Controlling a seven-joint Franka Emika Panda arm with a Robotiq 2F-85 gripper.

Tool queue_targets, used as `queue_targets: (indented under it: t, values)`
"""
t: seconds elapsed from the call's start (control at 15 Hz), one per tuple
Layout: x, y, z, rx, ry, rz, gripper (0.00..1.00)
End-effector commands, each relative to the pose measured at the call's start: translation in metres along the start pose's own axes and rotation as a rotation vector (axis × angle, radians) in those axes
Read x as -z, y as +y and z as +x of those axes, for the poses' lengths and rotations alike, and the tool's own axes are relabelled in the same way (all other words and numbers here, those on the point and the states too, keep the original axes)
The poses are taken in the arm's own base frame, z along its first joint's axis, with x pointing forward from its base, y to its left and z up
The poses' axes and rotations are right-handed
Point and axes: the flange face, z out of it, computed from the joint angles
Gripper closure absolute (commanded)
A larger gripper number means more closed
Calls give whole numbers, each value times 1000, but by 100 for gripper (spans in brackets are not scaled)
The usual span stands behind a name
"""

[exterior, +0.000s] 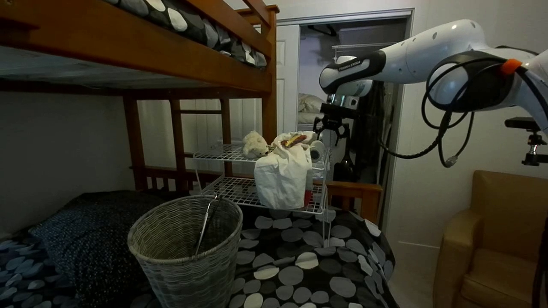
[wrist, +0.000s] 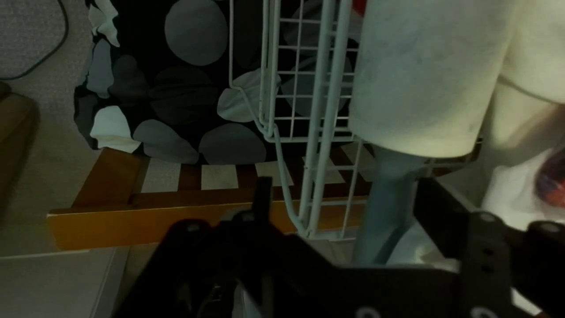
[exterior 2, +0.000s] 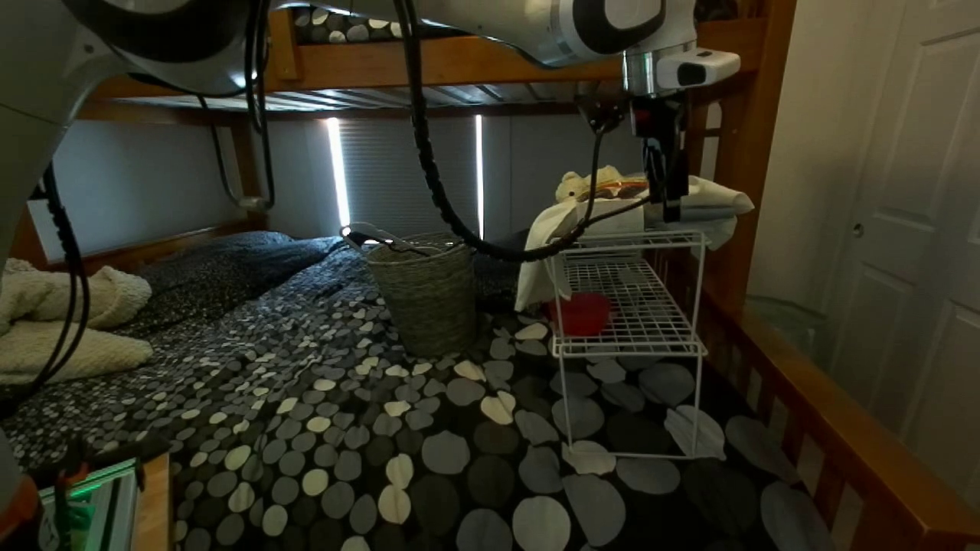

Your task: Pick up the lint roller and put it in the basket

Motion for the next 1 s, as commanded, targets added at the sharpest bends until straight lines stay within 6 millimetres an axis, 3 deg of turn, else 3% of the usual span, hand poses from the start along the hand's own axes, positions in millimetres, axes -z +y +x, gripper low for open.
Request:
queue_targets:
  t: [0.0, 0.13, 0.33, 0.53, 0.6, 0.73, 0.8, 0.93]
  values:
    - [-10, -3, 11, -33, -11, -7, 45]
    - [-10, -11, 9, -30, -8, 8, 58]
    - [-5, -21, 7, -14, 3, 17, 59]
    - [-8, -25, 4, -3, 5, 9, 44]
    - [-12, -25, 3, -3, -1, 5, 29]
    - [-19, -24, 2, -5, -8, -2, 27]
    - [-22, -24, 2, -6, -11, -6, 32]
    - [-29, -22, 2, -9, -18, -12, 53]
